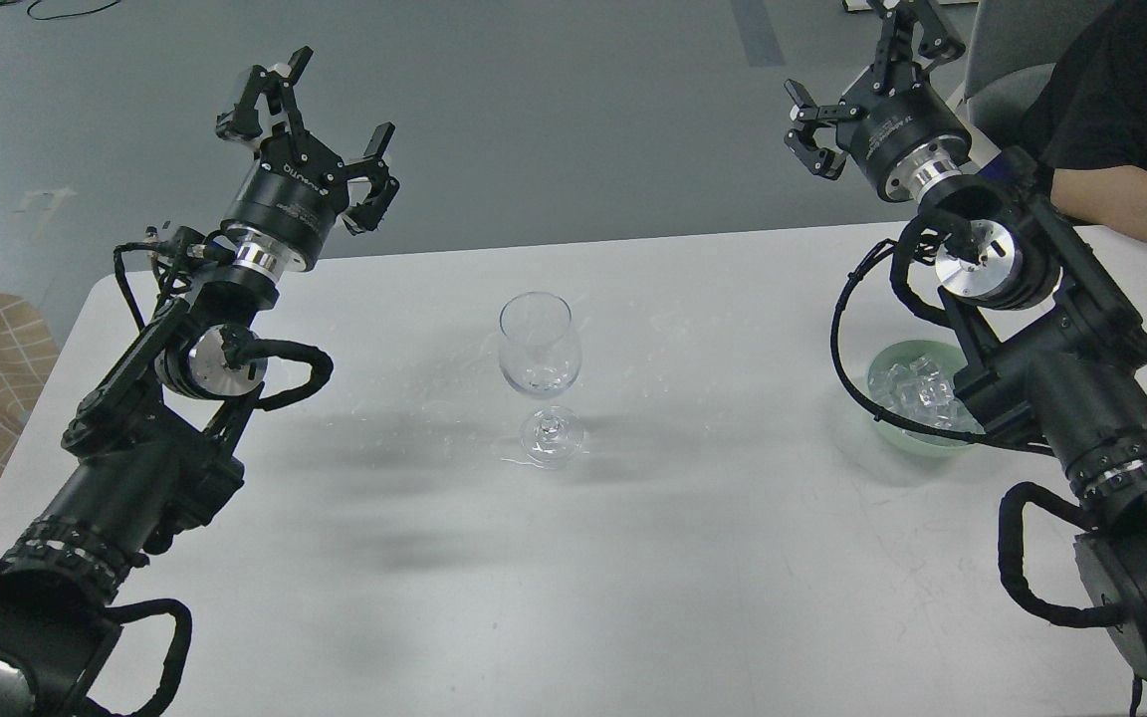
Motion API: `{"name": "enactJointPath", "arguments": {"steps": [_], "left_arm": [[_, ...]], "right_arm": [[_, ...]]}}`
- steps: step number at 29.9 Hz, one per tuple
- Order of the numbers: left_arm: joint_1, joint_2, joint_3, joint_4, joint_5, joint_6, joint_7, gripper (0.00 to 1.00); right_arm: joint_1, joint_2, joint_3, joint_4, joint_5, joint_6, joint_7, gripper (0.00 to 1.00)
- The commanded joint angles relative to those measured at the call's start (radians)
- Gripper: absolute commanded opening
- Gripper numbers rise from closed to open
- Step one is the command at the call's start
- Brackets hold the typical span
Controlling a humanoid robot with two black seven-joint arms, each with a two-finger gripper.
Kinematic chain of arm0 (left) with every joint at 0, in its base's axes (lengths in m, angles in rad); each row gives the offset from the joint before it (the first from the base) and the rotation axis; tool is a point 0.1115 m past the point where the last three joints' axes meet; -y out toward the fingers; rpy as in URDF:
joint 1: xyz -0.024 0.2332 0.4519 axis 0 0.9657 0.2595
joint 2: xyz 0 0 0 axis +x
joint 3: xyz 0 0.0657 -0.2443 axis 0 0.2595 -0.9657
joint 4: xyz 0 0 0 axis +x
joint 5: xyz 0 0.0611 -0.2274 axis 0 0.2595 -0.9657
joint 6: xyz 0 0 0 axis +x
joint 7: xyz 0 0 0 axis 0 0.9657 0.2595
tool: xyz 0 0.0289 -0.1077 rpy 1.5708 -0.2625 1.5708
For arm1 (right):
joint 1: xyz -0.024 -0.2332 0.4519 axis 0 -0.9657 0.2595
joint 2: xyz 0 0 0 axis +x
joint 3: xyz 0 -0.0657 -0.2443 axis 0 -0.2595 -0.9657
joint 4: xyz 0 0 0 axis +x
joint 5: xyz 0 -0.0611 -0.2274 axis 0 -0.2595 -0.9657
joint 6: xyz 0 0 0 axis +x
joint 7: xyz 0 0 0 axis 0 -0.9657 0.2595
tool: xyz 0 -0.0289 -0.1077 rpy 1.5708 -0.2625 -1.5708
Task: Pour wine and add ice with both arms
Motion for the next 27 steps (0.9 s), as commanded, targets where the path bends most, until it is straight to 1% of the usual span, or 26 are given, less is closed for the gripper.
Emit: {"name": "enactJointPath", "arguments": {"steps": [1, 3, 6, 8, 9, 14, 17, 20, 21, 22, 23, 24, 25, 26, 27], "left_arm": [[0.0, -0.001, 0.0, 0.0, 0.0, 0.005, -0.002, 0.98], [-0.002, -0.002, -0.002, 0.0, 0.0, 0.013, -0.003, 0.98], [-0.005, -0.012, -0.003, -0.003, 0.0, 0.046, -0.011, 0.98], [-0.005, -0.01, -0.003, -0.003, 0.0, 0.054, -0.023, 0.98], [-0.005, -0.007, -0.005, -0.003, -0.002, 0.053, -0.037, 0.98], [-0.014, -0.009, -0.003, -0.003, -0.002, 0.057, -0.013, 0.98], [-0.014, -0.009, -0.008, -0.003, -0.032, 0.042, 0.009, 0.98], [-0.014, -0.007, -0.008, -0.003, -0.086, 0.03, 0.047, 0.98], [-0.014, -0.004, -0.016, -0.003, -0.118, 0.018, 0.082, 0.98], [-0.014, -0.003, -0.019, -0.003, -0.169, 0.002, 0.127, 0.98], [-0.014, -0.001, -0.02, -0.003, -0.196, -0.001, 0.147, 0.98], [-0.014, 0.005, -0.025, -0.004, -0.267, -0.003, 0.183, 0.98], [-0.014, 0.005, -0.025, -0.004, -0.267, -0.003, 0.184, 0.98], [-0.011, 0.028, -0.026, -0.016, -0.336, -0.003, 0.214, 0.98], [-0.003, 0.063, -0.026, -0.047, -0.394, 0.002, 0.236, 0.98]], "right_arm": [[-0.005, 0.004, 0.0, 0.0, -0.002, -0.002, 0.0, 1.0], [-0.005, 0.004, 0.0, 0.0, -0.002, -0.005, 0.0, 1.0], [-0.005, 0.004, 0.0, 0.0, -0.002, -0.006, 0.0, 1.0], [-0.005, 0.004, 0.0, -0.002, -0.002, -0.008, 0.0, 1.0], [-0.006, 0.004, 0.0, 0.0, -0.002, -0.009, 0.0, 1.0], [-0.008, 0.004, 0.0, 0.0, -0.002, -0.012, 0.0, 1.0], [-0.006, 0.004, 0.0, 0.0, -0.002, -0.012, -0.002, 1.0], [-0.006, 0.004, 0.0, 0.0, -0.002, -0.012, -0.002, 1.0], [-0.006, 0.004, -0.002, 0.0, -0.002, -0.012, -0.002, 1.0], [-0.006, 0.004, -0.002, 0.0, -0.002, -0.012, -0.002, 1.0], [-0.006, 0.004, 0.0, 0.0, -0.002, -0.012, -0.002, 1.0], [-0.008, 0.004, 0.0, 0.0, -0.002, -0.012, -0.002, 1.0], [-0.008, 0.004, 0.0, 0.0, -0.002, -0.012, -0.002, 1.0], [-0.008, 0.004, 0.0, 0.0, -0.002, -0.012, -0.002, 1.0], [-0.008, 0.004, -0.002, 0.0, -0.002, -0.012, -0.002, 1.0]]}}
